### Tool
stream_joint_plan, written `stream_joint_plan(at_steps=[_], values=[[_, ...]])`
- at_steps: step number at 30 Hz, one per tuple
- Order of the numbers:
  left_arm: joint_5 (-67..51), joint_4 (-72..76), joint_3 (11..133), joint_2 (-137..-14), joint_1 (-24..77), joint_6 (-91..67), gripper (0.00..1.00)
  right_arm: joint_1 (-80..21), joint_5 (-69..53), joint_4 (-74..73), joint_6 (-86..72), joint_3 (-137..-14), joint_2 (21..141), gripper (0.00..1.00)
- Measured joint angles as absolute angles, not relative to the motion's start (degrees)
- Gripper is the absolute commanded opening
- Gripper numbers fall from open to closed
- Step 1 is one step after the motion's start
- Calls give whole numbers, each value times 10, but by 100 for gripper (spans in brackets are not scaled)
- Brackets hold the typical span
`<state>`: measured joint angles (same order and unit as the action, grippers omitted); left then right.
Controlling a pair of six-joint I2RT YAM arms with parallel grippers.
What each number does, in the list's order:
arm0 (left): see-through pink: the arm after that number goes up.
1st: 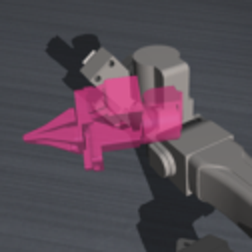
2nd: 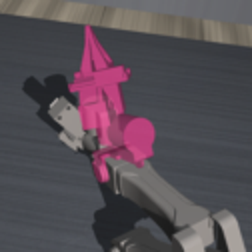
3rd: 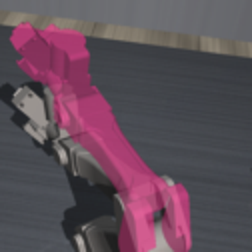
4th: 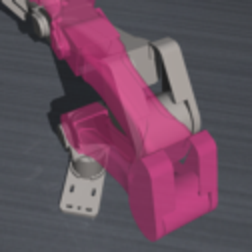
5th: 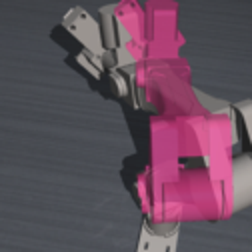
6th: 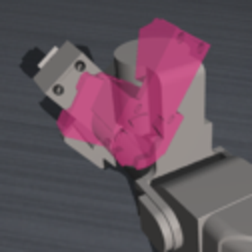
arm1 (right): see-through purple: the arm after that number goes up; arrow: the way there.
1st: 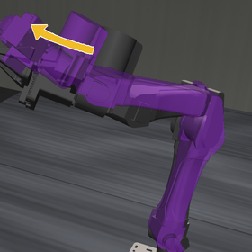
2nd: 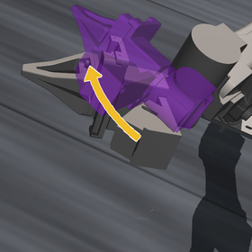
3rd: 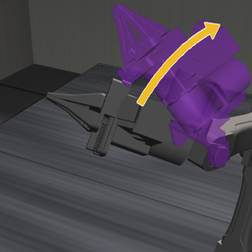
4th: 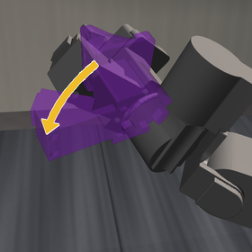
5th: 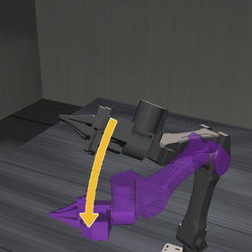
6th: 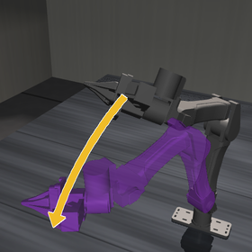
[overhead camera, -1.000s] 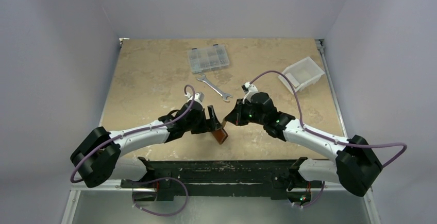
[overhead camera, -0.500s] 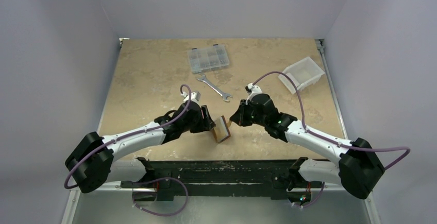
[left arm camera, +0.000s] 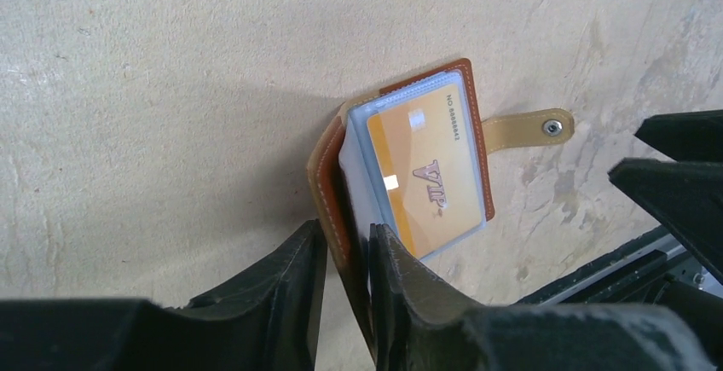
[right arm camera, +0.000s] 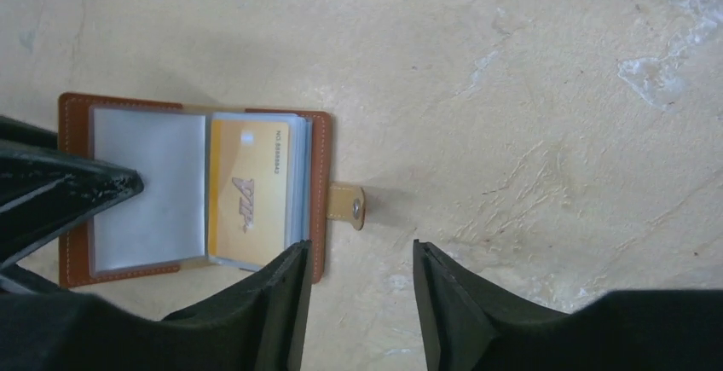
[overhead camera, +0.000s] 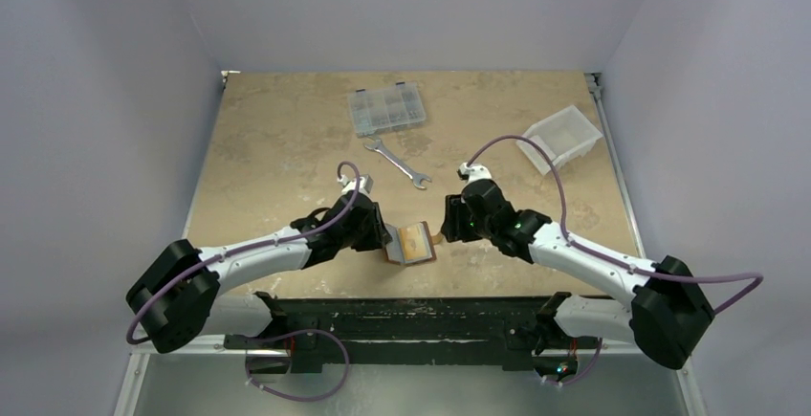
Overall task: Put the credit cards into the card holder
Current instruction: Open the card holder at the center of the board.
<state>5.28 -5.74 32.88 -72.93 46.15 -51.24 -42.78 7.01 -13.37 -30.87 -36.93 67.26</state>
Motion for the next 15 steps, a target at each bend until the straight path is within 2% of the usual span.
stream_joint_plan(at_steps=[4,8,15], values=[[58,-57,329,-731,461,-508,15,-466,77,-164,-300,-406,670,63],[60,-48,317,-731,457,-500,0,-492,18,-124,-299,-426,680,59],[54,-4,286,-744,442,-487,0,-484,-104,-16,-335,-406,762,56]])
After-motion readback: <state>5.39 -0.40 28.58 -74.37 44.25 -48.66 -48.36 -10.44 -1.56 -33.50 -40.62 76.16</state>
